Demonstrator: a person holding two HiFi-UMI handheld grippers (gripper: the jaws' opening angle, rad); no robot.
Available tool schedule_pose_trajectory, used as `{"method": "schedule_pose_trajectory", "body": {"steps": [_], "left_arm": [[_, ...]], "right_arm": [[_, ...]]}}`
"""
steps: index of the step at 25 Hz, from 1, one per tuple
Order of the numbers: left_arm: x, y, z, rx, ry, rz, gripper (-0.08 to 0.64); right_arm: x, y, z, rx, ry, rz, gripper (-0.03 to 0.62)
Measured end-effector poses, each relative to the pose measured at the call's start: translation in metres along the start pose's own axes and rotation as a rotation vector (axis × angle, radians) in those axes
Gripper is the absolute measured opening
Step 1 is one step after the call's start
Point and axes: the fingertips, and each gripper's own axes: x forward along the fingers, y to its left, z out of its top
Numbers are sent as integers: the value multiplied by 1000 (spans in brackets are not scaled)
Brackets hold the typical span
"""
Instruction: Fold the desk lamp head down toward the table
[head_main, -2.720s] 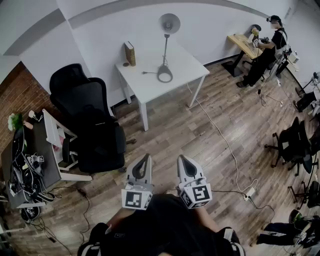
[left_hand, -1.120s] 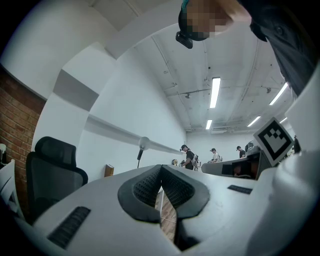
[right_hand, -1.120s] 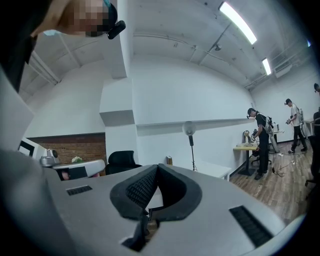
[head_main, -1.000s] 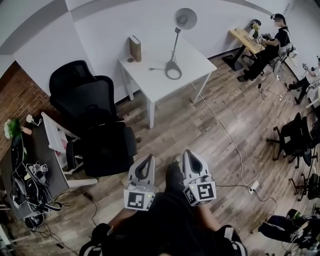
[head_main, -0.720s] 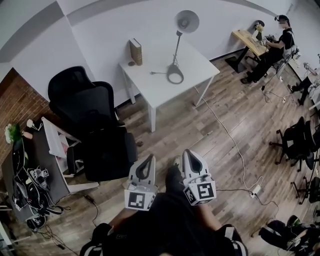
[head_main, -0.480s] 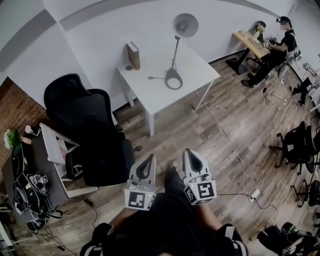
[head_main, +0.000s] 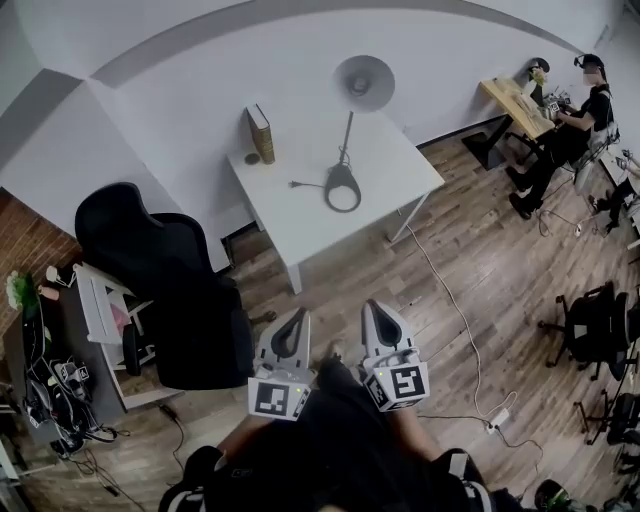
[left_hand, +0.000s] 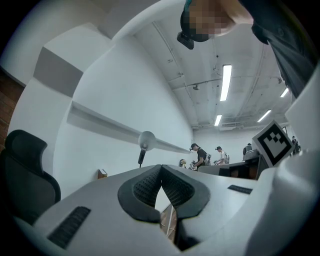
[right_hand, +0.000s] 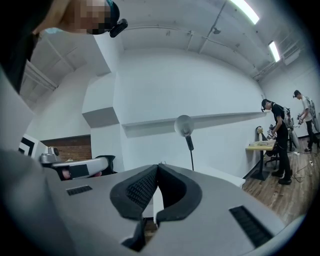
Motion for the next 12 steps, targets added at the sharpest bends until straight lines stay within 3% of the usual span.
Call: {"method": "schedule_pose_trajectory", "body": {"steps": [12], "left_arm": [[113,-7,4,68,-9,47,25]], "right_arm": [[83,-98,22,7,-14,106,11]]}}
